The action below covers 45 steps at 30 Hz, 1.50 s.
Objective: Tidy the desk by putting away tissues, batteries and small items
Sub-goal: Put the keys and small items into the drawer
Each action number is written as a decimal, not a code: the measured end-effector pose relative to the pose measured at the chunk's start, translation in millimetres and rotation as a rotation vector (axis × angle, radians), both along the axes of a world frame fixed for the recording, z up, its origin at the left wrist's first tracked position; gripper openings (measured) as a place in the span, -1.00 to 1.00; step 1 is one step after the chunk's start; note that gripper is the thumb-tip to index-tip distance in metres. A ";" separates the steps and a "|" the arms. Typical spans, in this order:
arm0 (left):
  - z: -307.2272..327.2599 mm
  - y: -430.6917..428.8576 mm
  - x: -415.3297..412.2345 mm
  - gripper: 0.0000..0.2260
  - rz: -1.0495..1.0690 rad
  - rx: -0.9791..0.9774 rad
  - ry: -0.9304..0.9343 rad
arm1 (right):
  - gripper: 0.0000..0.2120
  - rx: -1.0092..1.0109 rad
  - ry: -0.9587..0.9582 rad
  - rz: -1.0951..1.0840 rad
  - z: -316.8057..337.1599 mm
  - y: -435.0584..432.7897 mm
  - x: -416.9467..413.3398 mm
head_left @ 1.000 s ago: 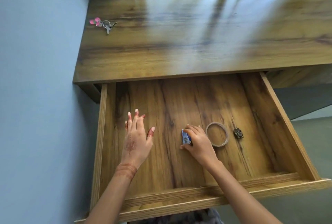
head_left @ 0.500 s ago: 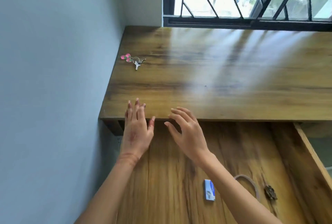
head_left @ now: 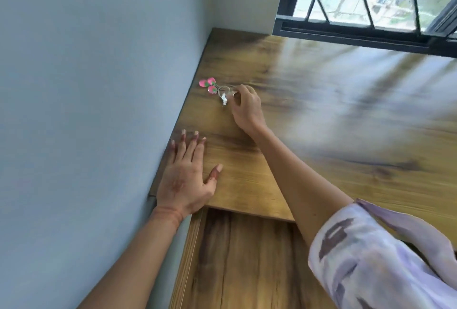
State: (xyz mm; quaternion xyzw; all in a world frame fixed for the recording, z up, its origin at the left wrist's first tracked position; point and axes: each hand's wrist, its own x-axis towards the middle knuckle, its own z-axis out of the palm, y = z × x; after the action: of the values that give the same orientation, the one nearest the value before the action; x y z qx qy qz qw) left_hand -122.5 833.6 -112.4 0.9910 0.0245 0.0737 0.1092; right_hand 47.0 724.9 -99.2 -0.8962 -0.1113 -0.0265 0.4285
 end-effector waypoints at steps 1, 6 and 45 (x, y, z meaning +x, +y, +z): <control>-0.6 0.4 0.5 -0.30 -0.001 0.008 0.002 | -0.70 0.005 0.009 -0.013 -2.3 5.6 8.5; -2.3 1.2 1.7 -0.30 0.004 0.022 0.007 | -0.80 0.012 0.008 -0.121 -8.8 22.1 30.9; -32.9 -29.3 -273.8 -0.26 0.149 -0.234 0.222 | -0.82 0.337 0.565 -0.313 -53.4 -113.0 -418.7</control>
State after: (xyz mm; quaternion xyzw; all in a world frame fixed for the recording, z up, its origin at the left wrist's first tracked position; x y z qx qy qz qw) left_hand -396.3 804.3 -145.3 0.9690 0.1183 -0.0314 0.2145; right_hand -371.8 611.9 -152.6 -0.7913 0.1557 0.1389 0.5748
